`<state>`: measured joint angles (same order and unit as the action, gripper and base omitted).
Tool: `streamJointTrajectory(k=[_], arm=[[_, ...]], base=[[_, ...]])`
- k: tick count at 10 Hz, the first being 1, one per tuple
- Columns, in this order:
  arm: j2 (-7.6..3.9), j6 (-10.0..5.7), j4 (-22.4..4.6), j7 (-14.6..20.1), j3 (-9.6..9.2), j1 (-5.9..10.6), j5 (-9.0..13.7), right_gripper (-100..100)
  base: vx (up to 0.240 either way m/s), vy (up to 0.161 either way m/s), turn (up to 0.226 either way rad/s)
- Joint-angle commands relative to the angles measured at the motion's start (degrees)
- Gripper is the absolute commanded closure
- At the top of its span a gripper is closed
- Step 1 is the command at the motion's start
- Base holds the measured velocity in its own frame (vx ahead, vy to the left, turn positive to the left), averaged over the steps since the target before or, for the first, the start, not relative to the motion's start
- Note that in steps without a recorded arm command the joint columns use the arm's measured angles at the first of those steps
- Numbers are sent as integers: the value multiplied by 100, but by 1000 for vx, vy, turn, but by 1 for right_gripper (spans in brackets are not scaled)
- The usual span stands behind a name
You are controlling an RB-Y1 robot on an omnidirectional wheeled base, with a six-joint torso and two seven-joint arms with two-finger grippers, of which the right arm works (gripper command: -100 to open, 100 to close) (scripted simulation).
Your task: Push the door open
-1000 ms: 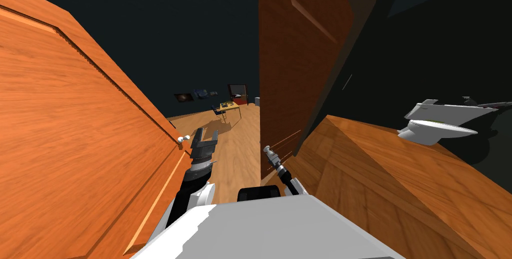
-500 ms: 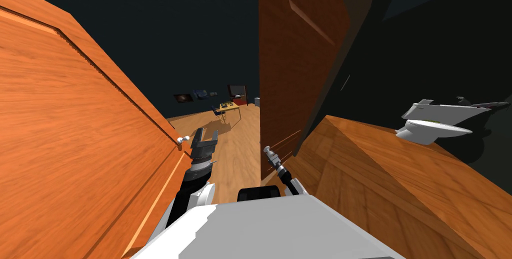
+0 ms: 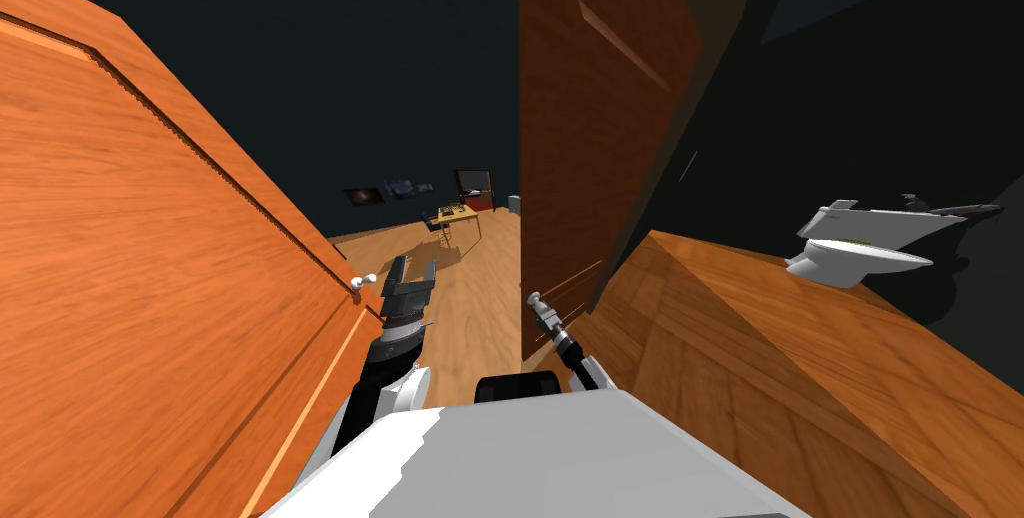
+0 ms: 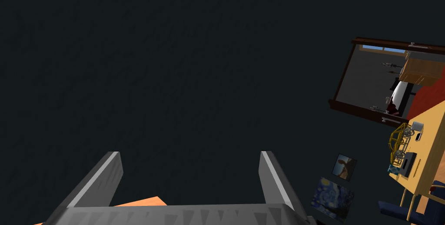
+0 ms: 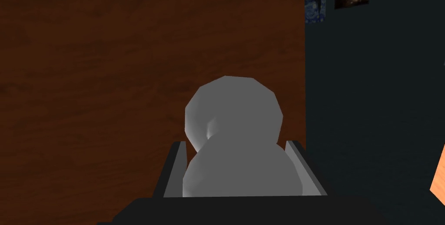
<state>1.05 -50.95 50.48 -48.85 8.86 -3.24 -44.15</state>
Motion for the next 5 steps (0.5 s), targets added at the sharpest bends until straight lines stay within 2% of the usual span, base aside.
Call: streamJointTrajectory(k=[1, 4, 5], arm=[[-40, 6, 26, 247, -2, 36, 66, 100], [-85, 18, -14, 667, -55, 69, 184, 100], [-85, 18, -14, 682, -55, 69, 184, 100]], base=[[21, 11, -9], [29, 20, -24], [26, 18, -7]])
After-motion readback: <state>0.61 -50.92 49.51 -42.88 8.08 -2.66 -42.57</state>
